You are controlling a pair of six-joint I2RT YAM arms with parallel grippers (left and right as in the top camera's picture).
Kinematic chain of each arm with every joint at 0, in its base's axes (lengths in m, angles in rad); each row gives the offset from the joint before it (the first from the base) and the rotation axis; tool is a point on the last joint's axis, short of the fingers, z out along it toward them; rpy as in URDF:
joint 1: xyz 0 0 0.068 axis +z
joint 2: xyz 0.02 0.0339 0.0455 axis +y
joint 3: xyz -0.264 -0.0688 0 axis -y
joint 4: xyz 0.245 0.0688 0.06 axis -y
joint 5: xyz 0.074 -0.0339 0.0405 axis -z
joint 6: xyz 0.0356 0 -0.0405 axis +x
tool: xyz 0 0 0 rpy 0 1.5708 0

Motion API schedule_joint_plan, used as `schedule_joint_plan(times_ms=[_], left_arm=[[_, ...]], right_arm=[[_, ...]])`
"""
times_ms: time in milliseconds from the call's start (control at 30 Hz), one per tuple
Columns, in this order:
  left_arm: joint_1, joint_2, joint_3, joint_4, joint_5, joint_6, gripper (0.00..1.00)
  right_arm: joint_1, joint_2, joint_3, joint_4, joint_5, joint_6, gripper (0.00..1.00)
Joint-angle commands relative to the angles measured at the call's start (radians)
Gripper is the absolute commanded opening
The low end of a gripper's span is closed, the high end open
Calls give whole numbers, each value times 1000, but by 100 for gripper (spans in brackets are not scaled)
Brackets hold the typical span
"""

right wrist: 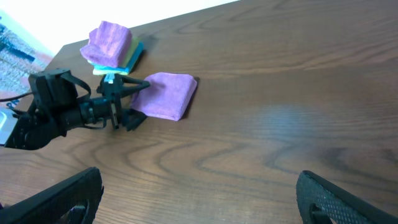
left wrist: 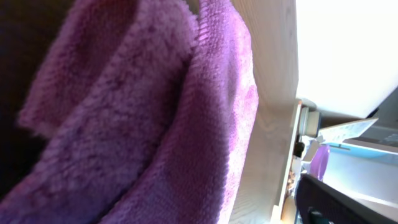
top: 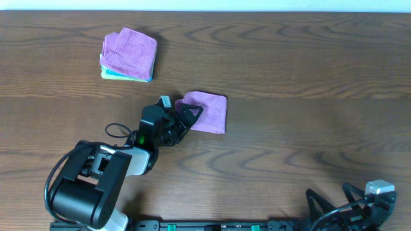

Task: Fold the cloth
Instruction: 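Grasp the folded pink cloth with the left gripper and lift it, then carry the folded cloth with the left gripper onto the cloth stack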

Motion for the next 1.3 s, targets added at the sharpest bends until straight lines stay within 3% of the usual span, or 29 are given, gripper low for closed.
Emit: schedule_joint_plan(times_ms=[0, 67, 300, 333, 367, 400, 500, 667, 867, 1033, 1267], left_arm=[[-9, 92, -34, -41, -116, -2, 87], [-9, 114, -29, -14, -129, -2, 66], [-16, 225, 15, 75, -126, 17, 33], [-16, 235, 23, 88, -121, 28, 24], [-16, 242, 32, 102, -111, 52, 10], [-15, 242, 42, 108, -97, 80, 6], [1, 240, 111, 106, 2, 190, 6], [58, 223, 243, 28, 163, 211, 6], [138, 125, 474, -346, 216, 310, 6], [211, 106, 823, -780, 209, 451, 6], [295, 109, 1020, -864, 206, 470, 6]], right_arm=[[-5, -3, -6, -2, 14, 11, 99], [-5, -3, -6, -2, 14, 11, 99], [-5, -3, -6, -2, 14, 11, 99], [-5, -3, -6, -2, 14, 11, 99], [-5, -3, -6, -2, 14, 11, 99], [-5, -3, -6, -2, 14, 11, 99], [-5, -3, -6, -2, 14, 11, 99], [-5, -3, -6, -2, 14, 11, 99], [-5, -3, -6, -2, 14, 11, 99], [-5, -3, -6, -2, 14, 11, 99], [-5, -3, -6, -2, 14, 11, 99]])
